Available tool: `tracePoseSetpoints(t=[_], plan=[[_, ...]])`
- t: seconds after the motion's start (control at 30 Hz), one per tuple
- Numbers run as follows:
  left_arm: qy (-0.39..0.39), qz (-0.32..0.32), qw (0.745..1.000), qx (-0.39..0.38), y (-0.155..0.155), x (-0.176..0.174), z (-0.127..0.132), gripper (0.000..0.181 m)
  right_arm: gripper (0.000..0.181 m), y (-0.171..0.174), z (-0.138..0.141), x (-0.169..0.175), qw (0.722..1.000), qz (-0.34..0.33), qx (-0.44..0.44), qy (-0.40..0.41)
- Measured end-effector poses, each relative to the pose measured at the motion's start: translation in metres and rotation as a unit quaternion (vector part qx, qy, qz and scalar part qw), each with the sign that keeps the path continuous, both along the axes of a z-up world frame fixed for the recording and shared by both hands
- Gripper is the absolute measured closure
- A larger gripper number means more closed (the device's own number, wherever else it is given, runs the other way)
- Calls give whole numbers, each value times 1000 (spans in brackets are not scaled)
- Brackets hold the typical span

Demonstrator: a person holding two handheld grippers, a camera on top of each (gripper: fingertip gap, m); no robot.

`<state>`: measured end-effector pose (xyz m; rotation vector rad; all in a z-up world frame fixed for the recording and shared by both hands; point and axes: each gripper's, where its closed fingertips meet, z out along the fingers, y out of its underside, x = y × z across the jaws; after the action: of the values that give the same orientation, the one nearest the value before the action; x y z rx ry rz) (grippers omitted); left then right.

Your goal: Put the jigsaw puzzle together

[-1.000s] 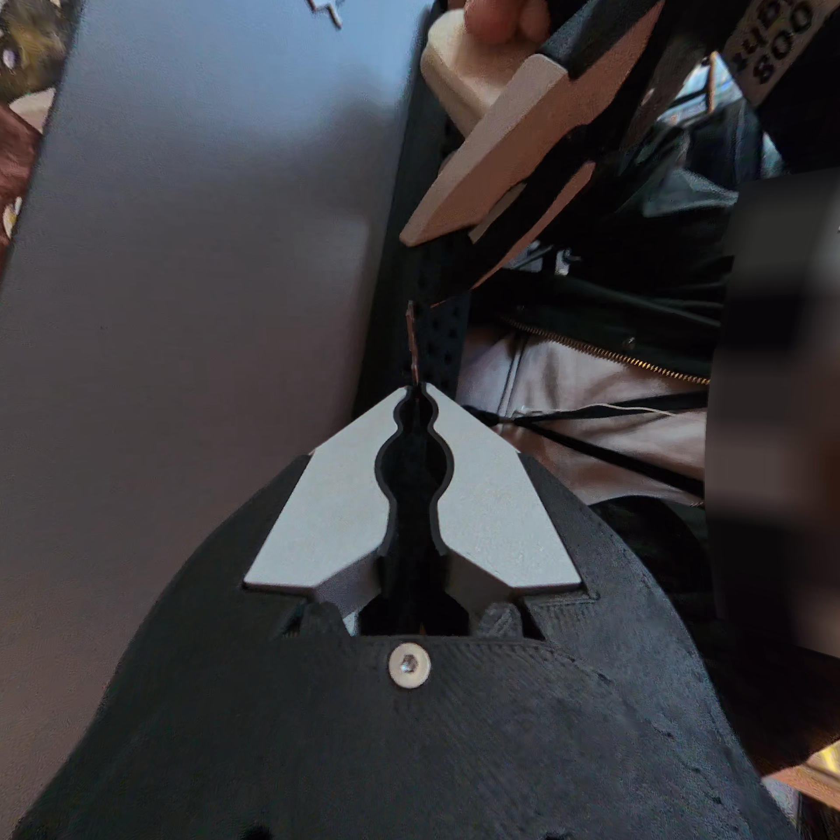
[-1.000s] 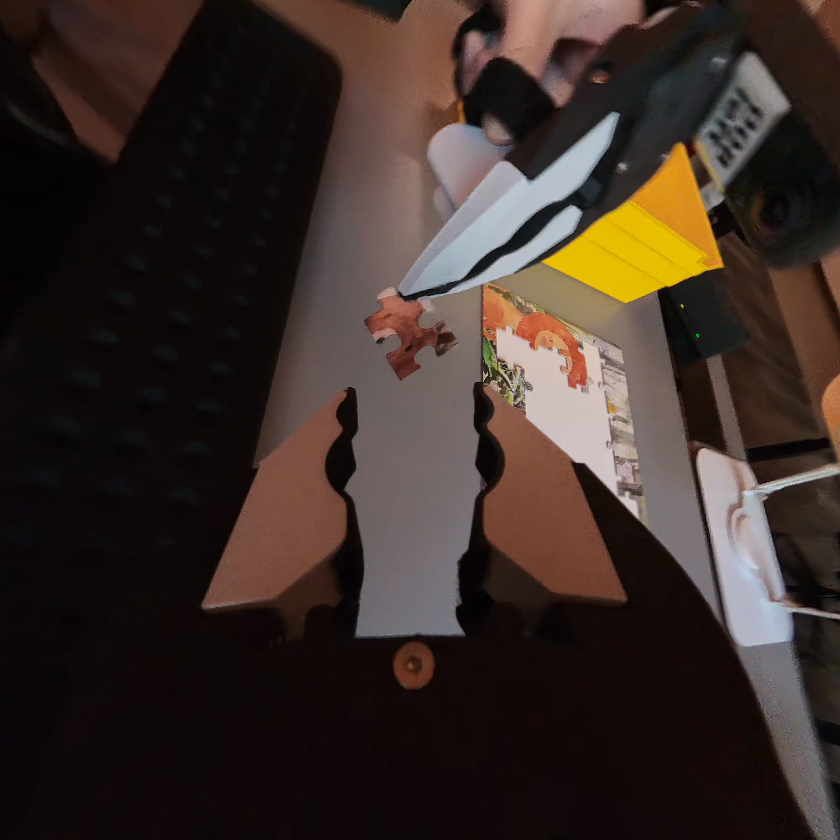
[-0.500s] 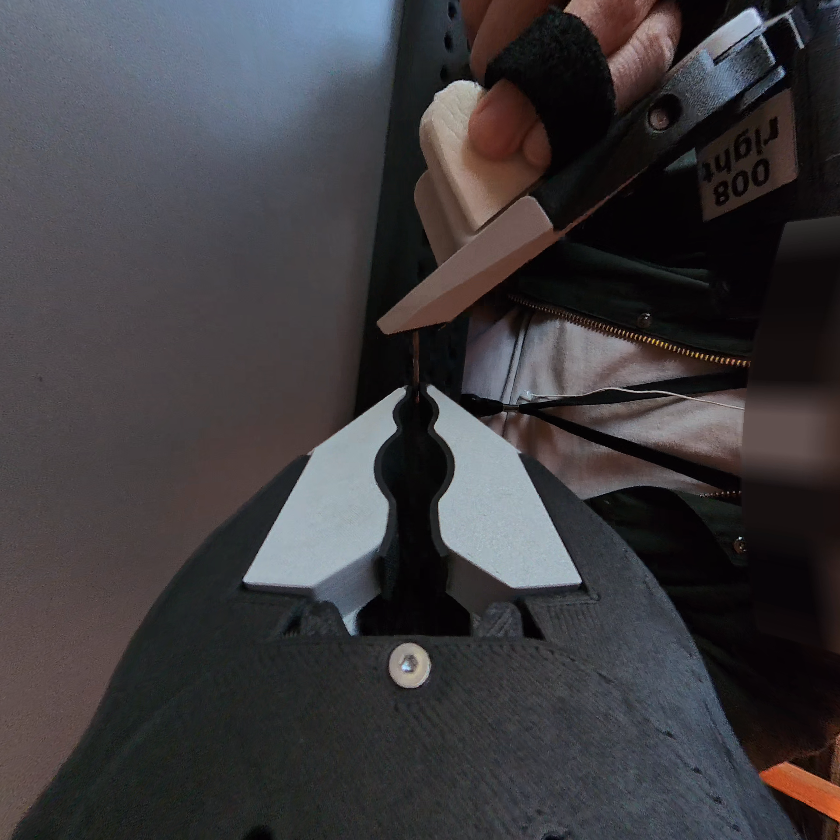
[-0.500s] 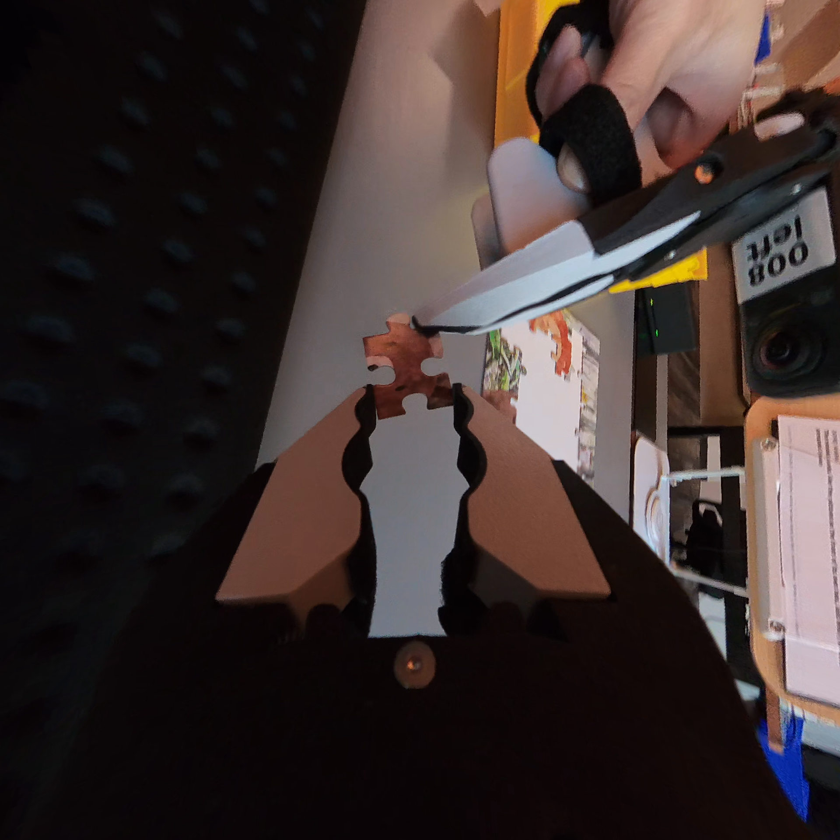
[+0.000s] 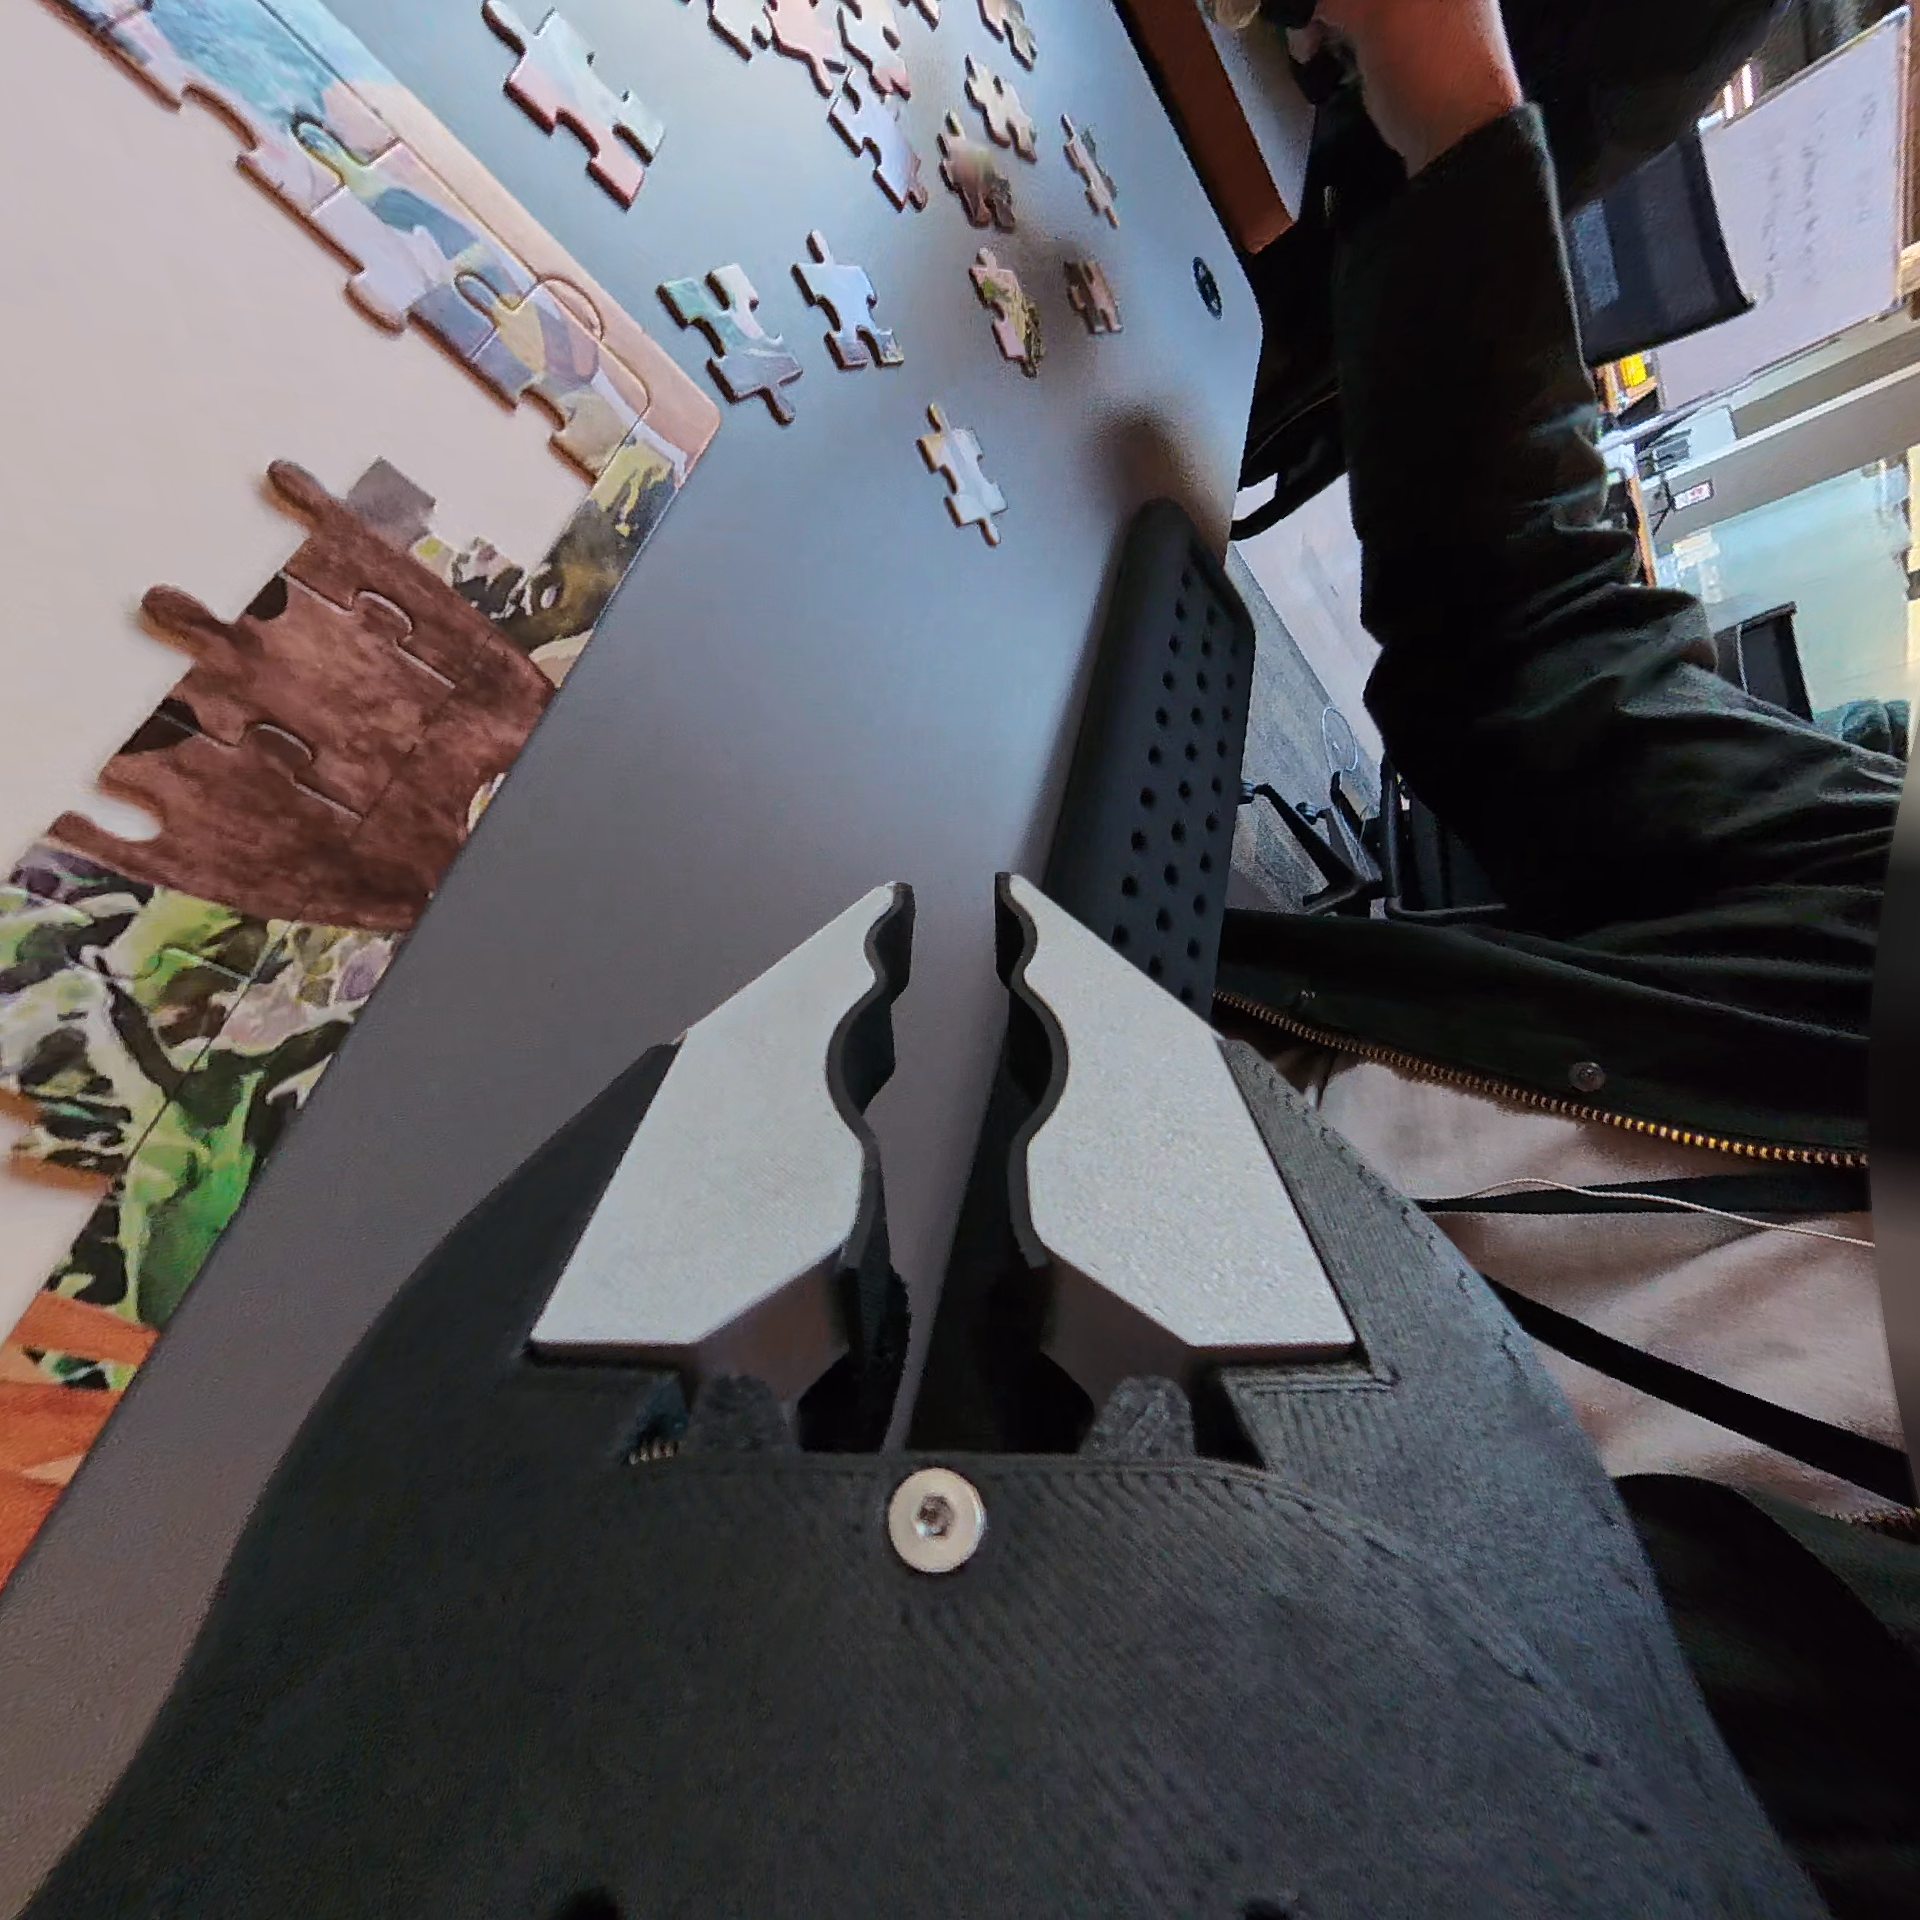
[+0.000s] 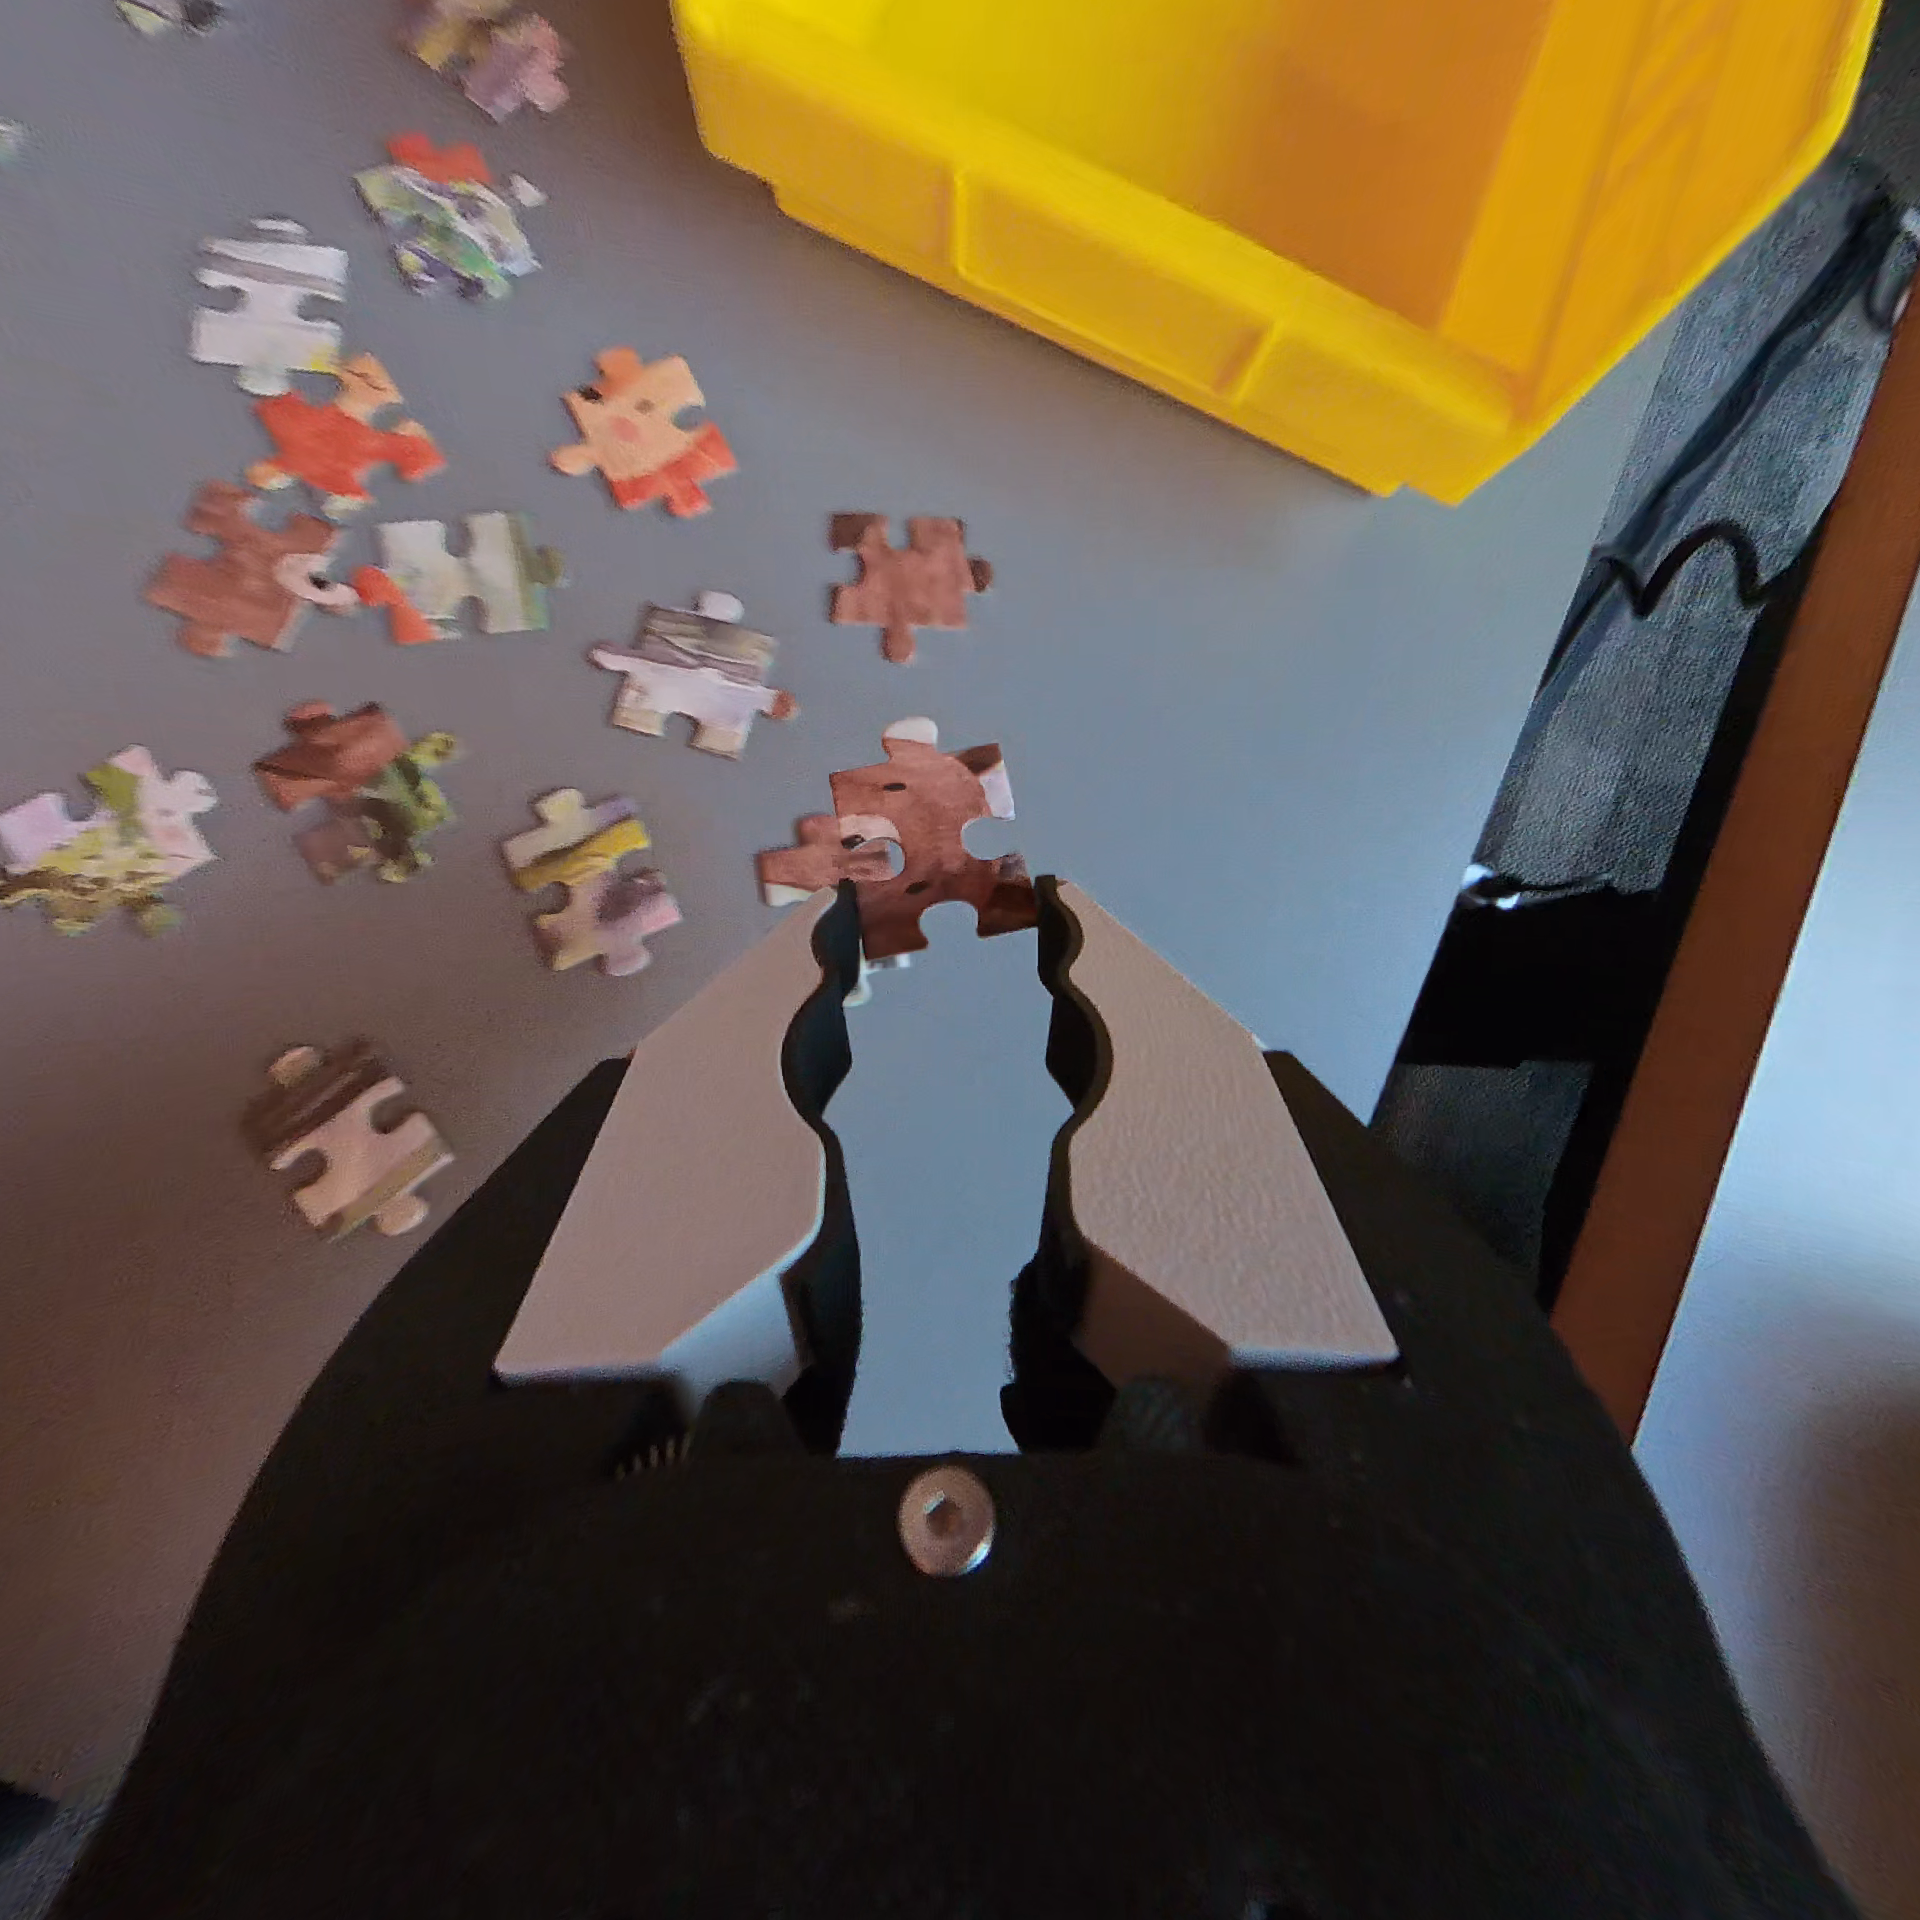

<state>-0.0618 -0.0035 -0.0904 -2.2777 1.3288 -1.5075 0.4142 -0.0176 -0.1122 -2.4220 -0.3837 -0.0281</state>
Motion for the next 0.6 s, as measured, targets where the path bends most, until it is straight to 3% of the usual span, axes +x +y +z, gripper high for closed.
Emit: tracePoseSetpoints(t=[0.23, 0.6], plan=[[1, 3, 1000, -7, -4, 13, -5, 173, 146, 11, -49, 17, 994, 18, -107, 3], [13, 11, 1000, -18, -2, 17, -9, 173, 145, 15, -50, 34, 987, 54, -151, 7]])
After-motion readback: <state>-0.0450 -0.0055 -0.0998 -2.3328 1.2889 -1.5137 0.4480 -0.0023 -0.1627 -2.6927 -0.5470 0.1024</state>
